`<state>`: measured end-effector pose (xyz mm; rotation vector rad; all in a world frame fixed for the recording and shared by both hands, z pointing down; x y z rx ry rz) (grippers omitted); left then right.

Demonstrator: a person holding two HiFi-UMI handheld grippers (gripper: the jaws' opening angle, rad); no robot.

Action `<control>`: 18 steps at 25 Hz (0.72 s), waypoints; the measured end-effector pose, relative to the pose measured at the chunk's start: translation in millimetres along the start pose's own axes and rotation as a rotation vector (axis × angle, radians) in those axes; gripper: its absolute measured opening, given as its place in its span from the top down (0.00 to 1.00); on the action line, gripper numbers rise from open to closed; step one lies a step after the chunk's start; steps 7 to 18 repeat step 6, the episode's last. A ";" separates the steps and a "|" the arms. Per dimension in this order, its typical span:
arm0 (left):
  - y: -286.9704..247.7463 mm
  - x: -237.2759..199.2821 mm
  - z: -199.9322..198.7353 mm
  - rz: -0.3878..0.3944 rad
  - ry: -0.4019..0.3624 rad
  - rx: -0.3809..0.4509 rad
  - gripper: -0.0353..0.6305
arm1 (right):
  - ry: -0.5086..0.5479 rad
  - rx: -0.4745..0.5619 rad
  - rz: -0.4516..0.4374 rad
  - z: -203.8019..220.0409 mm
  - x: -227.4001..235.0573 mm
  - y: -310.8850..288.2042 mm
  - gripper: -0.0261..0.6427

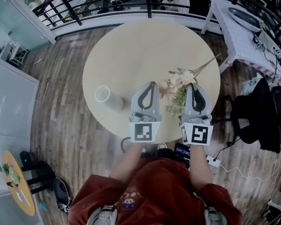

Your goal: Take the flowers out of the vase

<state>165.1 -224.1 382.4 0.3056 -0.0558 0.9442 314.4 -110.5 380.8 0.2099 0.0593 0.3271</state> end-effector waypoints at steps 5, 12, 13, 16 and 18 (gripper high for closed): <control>1.6 -0.4 -0.2 0.007 -0.005 -0.004 0.94 | 0.001 -0.002 0.005 -0.1 -1.7 1.2 0.94; 2.5 -0.7 -0.4 0.008 -0.005 -0.003 0.94 | 0.001 -0.002 0.005 -0.4 -2.5 1.7 0.94; 2.5 -0.7 -0.4 0.008 -0.005 -0.003 0.94 | 0.001 -0.002 0.005 -0.4 -2.5 1.7 0.94; 2.5 -0.7 -0.4 0.008 -0.005 -0.003 0.94 | 0.001 -0.002 0.005 -0.4 -2.5 1.7 0.94; 2.5 -0.7 -0.4 0.008 -0.005 -0.003 0.94 | 0.001 -0.002 0.005 -0.4 -2.5 1.7 0.94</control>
Point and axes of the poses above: the fingertips, and each gripper's own axes: y backward along the fingers, x to its right, z out of its underside, the point moved 9 cm from there along y, backward along the fingers, and after that the axes turned 5 degrees about -y, right-handed, at the moved point
